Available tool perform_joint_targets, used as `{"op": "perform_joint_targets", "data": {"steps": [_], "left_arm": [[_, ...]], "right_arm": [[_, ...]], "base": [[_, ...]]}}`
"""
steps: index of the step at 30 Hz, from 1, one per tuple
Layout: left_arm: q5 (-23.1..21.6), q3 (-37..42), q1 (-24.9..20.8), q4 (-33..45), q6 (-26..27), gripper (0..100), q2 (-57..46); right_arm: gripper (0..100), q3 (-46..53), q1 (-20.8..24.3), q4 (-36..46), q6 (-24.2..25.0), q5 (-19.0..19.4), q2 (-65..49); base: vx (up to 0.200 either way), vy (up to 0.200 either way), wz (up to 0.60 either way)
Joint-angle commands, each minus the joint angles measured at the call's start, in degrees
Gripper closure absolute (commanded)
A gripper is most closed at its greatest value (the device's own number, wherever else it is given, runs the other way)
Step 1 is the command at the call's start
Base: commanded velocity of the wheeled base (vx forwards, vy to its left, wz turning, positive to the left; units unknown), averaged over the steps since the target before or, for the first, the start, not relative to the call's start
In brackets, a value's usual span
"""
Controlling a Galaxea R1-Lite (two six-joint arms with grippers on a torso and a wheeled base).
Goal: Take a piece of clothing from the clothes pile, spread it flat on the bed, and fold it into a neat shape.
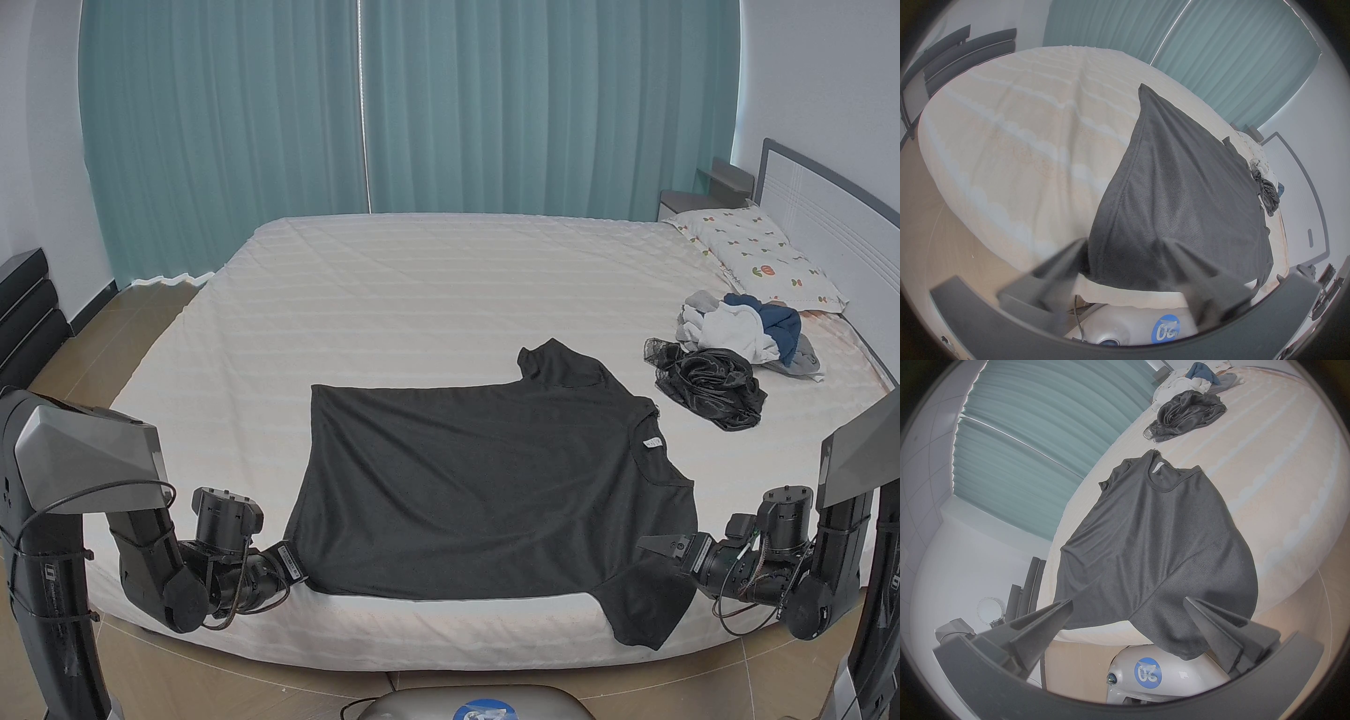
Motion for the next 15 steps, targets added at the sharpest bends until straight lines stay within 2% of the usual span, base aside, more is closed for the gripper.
{"op": "perform_joint_targets", "data": {"steps": [1,6,9,14,15], "left_arm": [[0.0,0.0,0.2,-0.1,-1.0,100,-1.4],[-0.6,-0.7,0.8,-0.1,-3.3,100,-1.5],[-1.3,-1.2,1.0,-0.4,-6.8,100,-2.7],[-3.0,-1.4,2.3,-0.5,-8.0,100,-3.3],[-3.8,-1.5,3.1,-0.5,-8.9,100,-3.9]], "right_arm": [[0,-0.3,-0.7,-0.1,-0.1,-0.2,-0.8],[0,-0.4,-2.2,-0.6,-1.2,-1.3,-2.5],[0,-2.2,-3.6,0.3,-3.9,-1.3,-2.9],[0,-4.8,-4.7,2.5,-5.2,-1.3,-0.6],[0,-5.8,-6.4,2.8,-6.1,-1.3,-0.2]], "base": [[0.0,0.0,0.0],[0.0,0.0,0.0],[0.0,0.0,0.0],[0.0,0.0,0.0],[0.0,0.0,0.0]]}}
